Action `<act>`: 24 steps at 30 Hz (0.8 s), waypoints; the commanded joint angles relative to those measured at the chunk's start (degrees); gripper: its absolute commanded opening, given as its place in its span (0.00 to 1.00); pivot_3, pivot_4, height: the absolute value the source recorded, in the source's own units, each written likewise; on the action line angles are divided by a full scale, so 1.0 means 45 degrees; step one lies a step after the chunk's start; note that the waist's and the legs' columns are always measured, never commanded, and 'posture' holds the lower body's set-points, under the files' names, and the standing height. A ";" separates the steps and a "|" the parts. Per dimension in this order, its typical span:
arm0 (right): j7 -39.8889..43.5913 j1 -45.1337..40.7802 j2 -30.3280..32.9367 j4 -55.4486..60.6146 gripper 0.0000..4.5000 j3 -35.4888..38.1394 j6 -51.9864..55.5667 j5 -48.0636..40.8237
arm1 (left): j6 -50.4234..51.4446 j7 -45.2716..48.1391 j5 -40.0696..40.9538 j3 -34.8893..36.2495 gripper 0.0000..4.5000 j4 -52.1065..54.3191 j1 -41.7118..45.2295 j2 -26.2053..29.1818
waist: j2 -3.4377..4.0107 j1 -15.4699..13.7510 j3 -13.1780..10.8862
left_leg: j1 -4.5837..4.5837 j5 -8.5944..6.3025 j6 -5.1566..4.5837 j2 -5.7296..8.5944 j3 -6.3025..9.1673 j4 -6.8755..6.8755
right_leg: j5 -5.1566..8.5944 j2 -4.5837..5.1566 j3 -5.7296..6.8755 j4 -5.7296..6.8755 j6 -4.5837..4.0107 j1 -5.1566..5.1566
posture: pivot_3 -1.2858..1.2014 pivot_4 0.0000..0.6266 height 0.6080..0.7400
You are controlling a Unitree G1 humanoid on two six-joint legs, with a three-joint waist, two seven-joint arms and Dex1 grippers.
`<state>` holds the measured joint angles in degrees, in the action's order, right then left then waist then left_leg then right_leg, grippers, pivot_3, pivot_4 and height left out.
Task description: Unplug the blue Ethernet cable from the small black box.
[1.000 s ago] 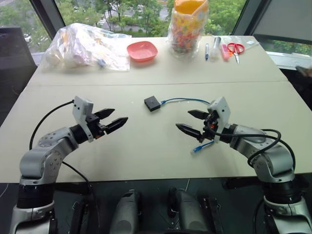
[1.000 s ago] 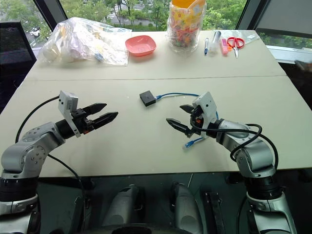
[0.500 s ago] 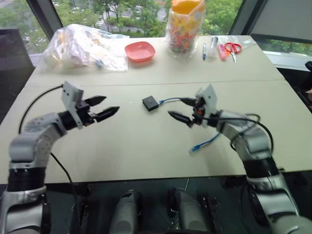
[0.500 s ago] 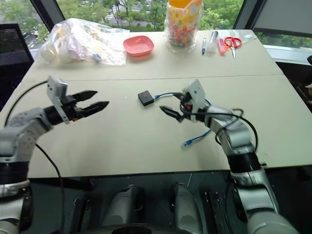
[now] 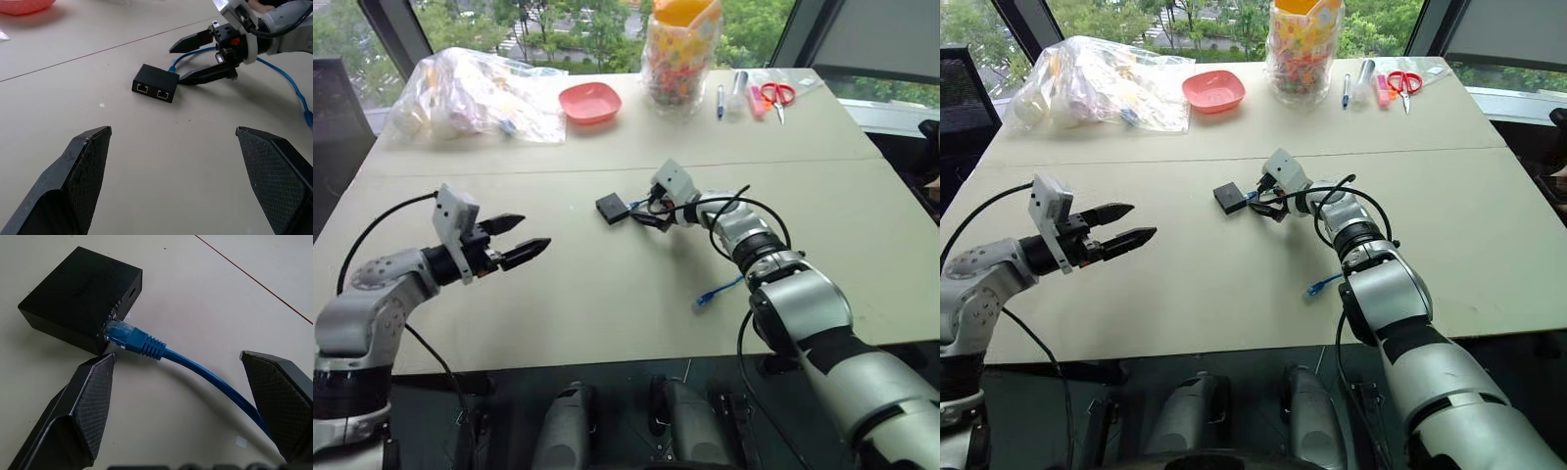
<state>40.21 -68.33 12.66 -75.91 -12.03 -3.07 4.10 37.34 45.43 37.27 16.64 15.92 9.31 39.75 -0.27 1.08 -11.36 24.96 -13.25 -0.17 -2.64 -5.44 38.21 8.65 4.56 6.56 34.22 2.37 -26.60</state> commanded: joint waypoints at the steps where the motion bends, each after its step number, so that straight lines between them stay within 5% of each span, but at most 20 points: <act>1: 0.0263 -0.0057 -0.0273 -0.0543 0.95 0.0305 0.0819 0.0433 | 0.0232 -0.0846 0.0558 0.1135 0.94 0.1452 -0.0850 -0.0159 | 0.0000 -0.0017 0.0000 | -0.0044 -0.0001 0.0001 -0.0008 0.0002 -0.0002 | 0.0006 -0.0003 0.0000 0.0002 0.0006 0.0035 | 0.52 0.24 1.00; 12: 0.2111 -0.0516 -0.1617 -0.0420 0.95 -0.0052 -0.0119 0.1823 | 0.0425 -0.1507 0.0870 0.1068 0.94 0.1867 -0.1026 -0.0169 | -0.0017 0.0234 0.0031 | -0.0129 0.0005 0.0018 -0.0026 0.0019 -0.0021 | 0.0040 -0.0032 -0.0012 0.0012 -0.0041 0.0081 | 0.52 0.24 1.00; 24: 0.1477 -0.0637 -0.1774 -0.0488 0.95 0.1273 0.0515 0.1483 | -0.0055 -0.1326 0.0359 0.0099 0.94 0.0891 -0.0171 -0.0429 | -0.0020 0.0232 0.0027 | -0.0117 0.0013 0.0033 -0.0035 0.0015 -0.0030 | 0.0065 -0.0027 -0.0016 0.0041 -0.0087 0.0051 | 0.52 0.24 1.00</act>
<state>45.29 -70.83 5.25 -78.05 -7.28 -2.03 11.34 38.74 38.92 39.26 17.54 19.83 7.24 38.01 -0.37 2.12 -11.24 24.43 -13.19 -0.02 -2.78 -5.39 38.08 8.94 4.47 6.49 34.39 1.98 -26.37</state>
